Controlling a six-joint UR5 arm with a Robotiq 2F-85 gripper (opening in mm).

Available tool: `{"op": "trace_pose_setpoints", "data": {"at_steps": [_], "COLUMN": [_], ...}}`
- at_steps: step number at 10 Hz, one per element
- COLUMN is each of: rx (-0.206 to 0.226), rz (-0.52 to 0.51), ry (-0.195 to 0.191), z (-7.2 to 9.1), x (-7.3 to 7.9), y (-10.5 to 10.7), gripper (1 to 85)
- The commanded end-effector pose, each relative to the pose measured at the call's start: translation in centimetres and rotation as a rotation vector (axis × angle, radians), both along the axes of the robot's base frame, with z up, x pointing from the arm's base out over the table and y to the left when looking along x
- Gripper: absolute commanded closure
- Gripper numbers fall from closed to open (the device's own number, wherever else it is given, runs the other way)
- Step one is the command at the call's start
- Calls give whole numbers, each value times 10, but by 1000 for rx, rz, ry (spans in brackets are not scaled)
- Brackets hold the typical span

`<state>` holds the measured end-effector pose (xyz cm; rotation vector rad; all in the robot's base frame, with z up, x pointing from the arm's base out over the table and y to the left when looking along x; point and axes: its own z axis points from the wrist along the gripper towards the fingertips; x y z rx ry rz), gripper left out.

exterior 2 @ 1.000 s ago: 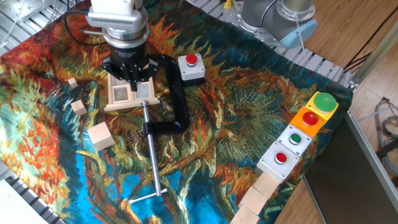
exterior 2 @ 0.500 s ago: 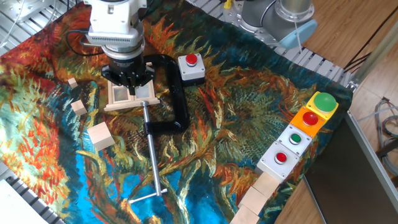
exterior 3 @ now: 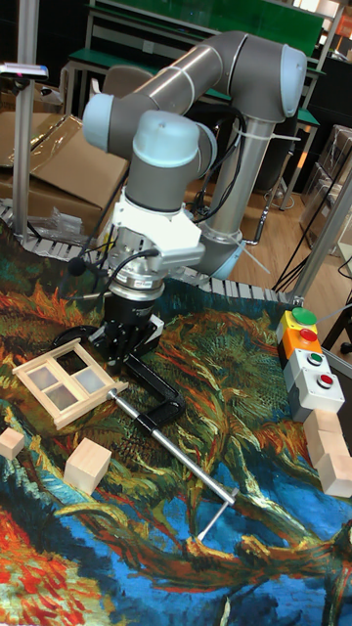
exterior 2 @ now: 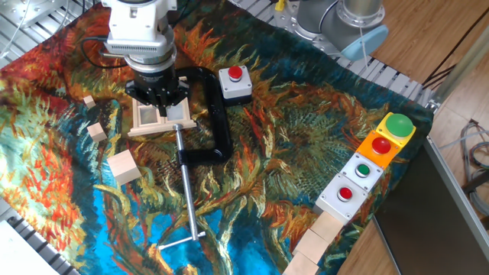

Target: Close a sliding window

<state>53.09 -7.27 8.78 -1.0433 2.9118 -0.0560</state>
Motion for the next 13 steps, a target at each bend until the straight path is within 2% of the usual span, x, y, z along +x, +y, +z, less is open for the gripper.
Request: {"op": "trace_pose_setpoints", "data": {"at_steps": [1, 3, 4, 5, 6, 7, 9, 11, 13], "rx": [-26, -6, 7, -12, -20, 0, 17, -7, -7], "rz": [-3, 2, 1, 0, -17, -31, -25, -18, -23], "ry": [20, 23, 5, -17, -16, -7, 8, 12, 18], "z": [-13, -11, -11, -11, -11, -13, -30, -43, -43], "x": [-18, -31, -26, -21, -21, -22, -24, -30, -34], "y": [-17, -24, -21, -26, -28, -22, -15, -27, -30], "gripper": [763, 750, 750, 753, 763, 763, 760, 740, 723]}}
